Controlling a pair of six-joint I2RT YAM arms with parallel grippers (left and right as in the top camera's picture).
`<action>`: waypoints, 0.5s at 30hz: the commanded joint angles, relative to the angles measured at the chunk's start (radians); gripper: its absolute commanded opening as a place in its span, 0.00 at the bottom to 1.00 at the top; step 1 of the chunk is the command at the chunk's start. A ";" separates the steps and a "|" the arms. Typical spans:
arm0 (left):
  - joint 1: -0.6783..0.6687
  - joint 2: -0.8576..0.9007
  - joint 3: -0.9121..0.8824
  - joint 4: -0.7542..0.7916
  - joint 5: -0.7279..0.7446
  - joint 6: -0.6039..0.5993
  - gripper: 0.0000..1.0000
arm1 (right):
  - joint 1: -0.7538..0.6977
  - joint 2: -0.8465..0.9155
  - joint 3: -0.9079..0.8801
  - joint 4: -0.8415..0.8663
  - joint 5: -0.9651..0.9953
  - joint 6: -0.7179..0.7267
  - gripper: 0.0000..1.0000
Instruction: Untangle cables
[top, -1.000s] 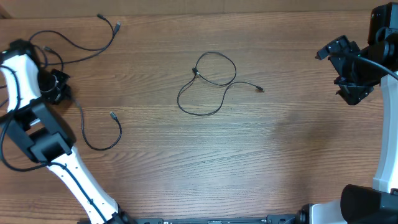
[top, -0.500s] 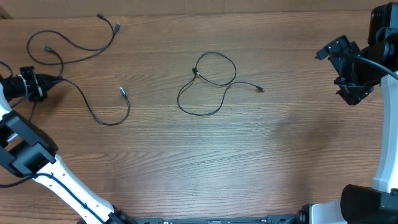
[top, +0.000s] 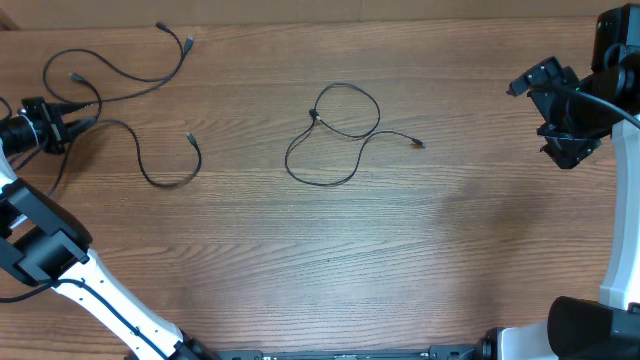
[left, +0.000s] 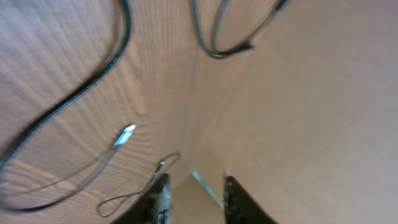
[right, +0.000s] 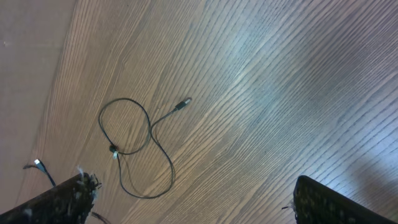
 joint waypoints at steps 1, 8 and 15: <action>0.005 0.005 0.021 -0.030 -0.124 0.175 0.32 | 0.002 -0.004 0.007 0.003 0.009 -0.008 1.00; -0.005 -0.003 0.041 -0.084 -0.217 0.325 0.34 | 0.002 -0.004 0.007 0.003 0.009 -0.008 1.00; -0.071 -0.016 0.248 -0.089 -0.537 0.410 0.33 | 0.002 -0.004 0.007 0.003 0.009 -0.008 1.00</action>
